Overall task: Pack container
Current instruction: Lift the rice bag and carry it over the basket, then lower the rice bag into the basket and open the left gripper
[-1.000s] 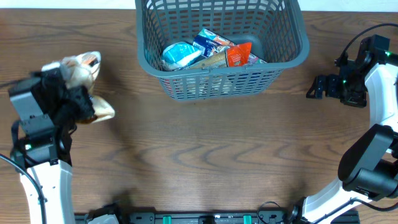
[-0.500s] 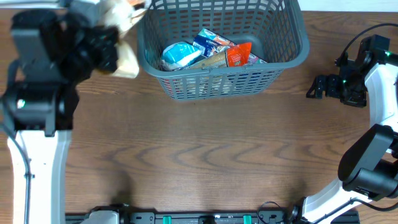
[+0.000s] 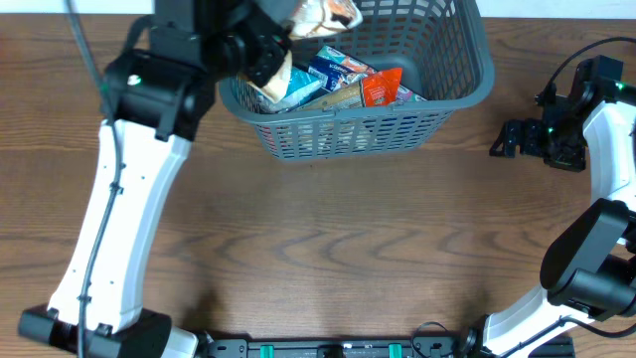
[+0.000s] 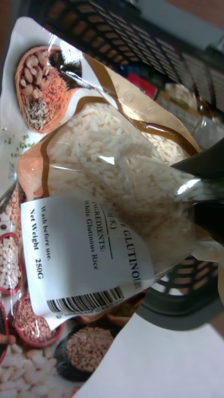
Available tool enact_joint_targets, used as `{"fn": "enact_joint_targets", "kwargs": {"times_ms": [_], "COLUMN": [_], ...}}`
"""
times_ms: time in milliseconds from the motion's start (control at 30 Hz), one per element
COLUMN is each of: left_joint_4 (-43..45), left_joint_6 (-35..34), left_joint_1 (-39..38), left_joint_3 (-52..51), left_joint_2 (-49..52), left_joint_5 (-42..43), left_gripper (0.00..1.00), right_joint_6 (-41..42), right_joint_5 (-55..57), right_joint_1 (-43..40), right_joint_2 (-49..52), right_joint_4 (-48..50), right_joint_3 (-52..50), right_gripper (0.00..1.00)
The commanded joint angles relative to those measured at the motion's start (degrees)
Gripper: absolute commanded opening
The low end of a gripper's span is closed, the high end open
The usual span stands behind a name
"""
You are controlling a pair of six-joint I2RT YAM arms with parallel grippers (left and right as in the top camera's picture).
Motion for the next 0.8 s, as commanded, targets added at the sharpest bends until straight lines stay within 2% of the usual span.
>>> {"fn": "enact_joint_targets", "kwargs": {"times_ms": [0,133,400,767], "left_joint_4": [2.0,3.5,8.3,6.6], "left_joint_6": [7.0,10.1,12.6,14.1], "left_joint_1": [-1.9,-3.6,-3.8,-3.9], "left_joint_3": [2.8,2.8,2.8,2.8], "left_joint_2": [1.3,3.8,9.6,16.2], "left_joint_5": [-4.9,-8.9,-9.0,-9.0], "left_gripper": [0.05,0.06,0.06,0.06], "right_joint_6": [-0.9,-0.9,-0.8,-0.9], "right_joint_5": [0.0,0.0,0.0,0.0], "right_joint_1": [0.5,0.5,0.5,0.5], "right_joint_2": [-0.3,-0.3,-0.3,-0.3], "right_joint_4": [0.0,-0.1,-0.2,-0.2], "right_joint_3": [-0.1,-0.1,-0.1,-0.1], "right_gripper": [0.99,0.99,0.99,0.99]}}
